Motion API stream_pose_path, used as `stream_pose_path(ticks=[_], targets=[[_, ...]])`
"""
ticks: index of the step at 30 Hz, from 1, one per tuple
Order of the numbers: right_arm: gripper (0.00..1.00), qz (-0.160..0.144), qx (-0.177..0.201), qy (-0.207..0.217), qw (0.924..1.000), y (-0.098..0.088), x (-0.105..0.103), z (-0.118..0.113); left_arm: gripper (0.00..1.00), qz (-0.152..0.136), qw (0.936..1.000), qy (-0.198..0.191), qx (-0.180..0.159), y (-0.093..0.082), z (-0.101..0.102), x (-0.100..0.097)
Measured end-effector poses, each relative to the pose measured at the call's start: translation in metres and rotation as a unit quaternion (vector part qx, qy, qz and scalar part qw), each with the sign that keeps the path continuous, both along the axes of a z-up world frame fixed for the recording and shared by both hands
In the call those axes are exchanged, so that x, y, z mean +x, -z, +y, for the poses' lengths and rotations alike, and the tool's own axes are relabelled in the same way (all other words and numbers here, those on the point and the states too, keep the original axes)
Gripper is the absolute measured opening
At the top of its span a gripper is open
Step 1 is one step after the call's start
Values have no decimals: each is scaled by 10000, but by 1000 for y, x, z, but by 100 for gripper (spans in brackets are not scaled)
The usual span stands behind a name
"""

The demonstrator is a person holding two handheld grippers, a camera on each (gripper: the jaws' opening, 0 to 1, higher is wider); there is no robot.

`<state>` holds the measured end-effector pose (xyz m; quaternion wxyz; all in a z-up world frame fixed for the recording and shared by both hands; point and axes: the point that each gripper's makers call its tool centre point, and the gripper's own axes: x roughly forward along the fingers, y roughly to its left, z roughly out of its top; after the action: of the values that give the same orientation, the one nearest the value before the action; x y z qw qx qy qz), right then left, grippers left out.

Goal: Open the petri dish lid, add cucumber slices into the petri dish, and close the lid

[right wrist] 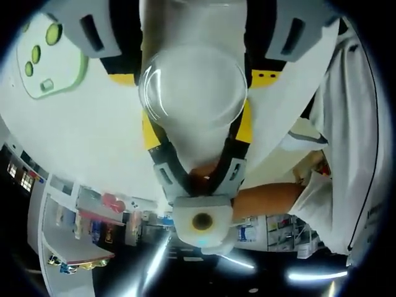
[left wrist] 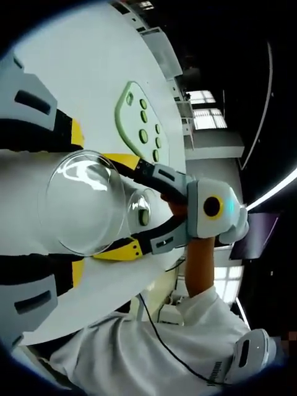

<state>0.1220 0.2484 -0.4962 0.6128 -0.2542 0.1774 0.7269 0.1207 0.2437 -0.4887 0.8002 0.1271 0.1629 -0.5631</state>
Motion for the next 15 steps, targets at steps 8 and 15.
stream_pose_path(ticks=[8, 15], targets=[[65, -176, -149, -24, 9997, -4, 3, -4, 65, -138, 9999, -3, 42, -6, -8, -4], [65, -291, -139, -26, 9995, -19, 5, -11, 65, -234, 9997, 17, 42, -21, -14, -5]])
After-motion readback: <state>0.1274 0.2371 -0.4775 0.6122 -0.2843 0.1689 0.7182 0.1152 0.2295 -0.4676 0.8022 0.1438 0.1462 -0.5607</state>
